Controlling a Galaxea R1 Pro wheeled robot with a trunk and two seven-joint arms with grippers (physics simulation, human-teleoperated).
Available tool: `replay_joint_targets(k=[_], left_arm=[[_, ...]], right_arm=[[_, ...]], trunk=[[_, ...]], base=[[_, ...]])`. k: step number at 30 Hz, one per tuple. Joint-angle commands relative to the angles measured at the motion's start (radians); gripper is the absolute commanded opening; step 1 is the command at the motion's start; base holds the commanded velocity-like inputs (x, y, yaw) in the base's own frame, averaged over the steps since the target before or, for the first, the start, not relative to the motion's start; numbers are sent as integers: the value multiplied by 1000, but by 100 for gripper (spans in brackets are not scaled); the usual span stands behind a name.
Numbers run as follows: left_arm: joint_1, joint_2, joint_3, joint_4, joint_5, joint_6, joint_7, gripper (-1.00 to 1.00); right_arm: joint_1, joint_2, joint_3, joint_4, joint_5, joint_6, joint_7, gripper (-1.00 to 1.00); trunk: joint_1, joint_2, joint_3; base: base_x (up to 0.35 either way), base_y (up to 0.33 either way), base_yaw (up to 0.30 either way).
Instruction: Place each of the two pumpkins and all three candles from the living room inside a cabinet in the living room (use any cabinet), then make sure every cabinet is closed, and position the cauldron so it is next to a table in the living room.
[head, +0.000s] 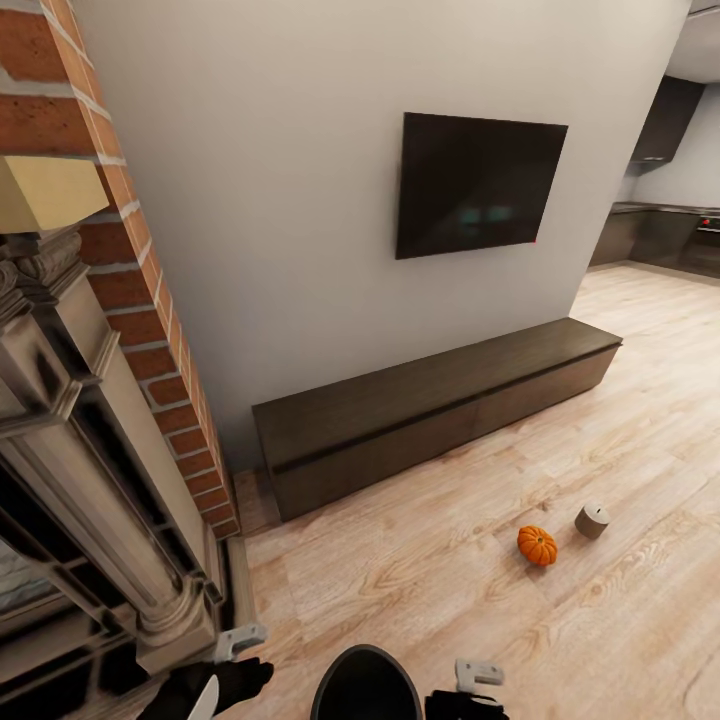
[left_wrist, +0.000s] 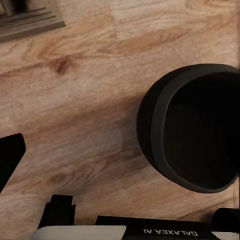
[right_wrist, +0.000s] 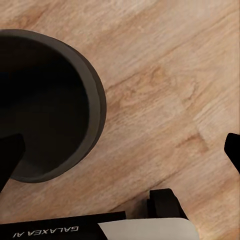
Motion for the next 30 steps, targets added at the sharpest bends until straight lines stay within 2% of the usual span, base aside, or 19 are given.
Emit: replay_joint_targets(k=[1, 5, 8, 11, 16, 23, 27, 30], left_arm=[[0, -2, 5, 0, 15, 5, 0, 100], [1, -16, -1, 19, 26, -23, 0, 100], [0, -30, -9, 118, 23, -97, 0, 100], [0, -36, -11, 155, 23, -152, 1, 100], [0, -45, -16, 165, 22, -202, -17, 100], [1, -47, -58, 169, 23, -233, -26, 100], [1, -47, -62, 171, 26, -273, -19, 100], [1, -47, -63, 171, 27, -283, -14, 100]], right_arm=[[0, 0, 4, -2, -7, 4, -3, 100], [0, 5, 51, -2, -8, 4, 2, 100], [0, 35, 85, -2, -8, 4, 6, 100], [0, 37, 91, -2, -8, 2, 7, 100], [0, 37, 96, 1, -9, -17, 8, 100], [-8, 37, 99, -2, -10, -19, 8, 100], [-13, 37, 100, -2, -44, -31, 45, 100], [-14, 37, 101, -1, -52, -37, 62, 100]], trunk=[[0, 0, -1], [0, 0, -1], [0, 0, -1], [0, 0, -1], [0, 0, -1], [0, 0, -1], [0, 0, -1], [0, 0, -1]], base=[[0, 0, 0], [0, 0, 0], [0, 0, 0], [0, 0, 0], [0, 0, 0], [0, 0, 0], [0, 0, 0], [0, 0, 0]])
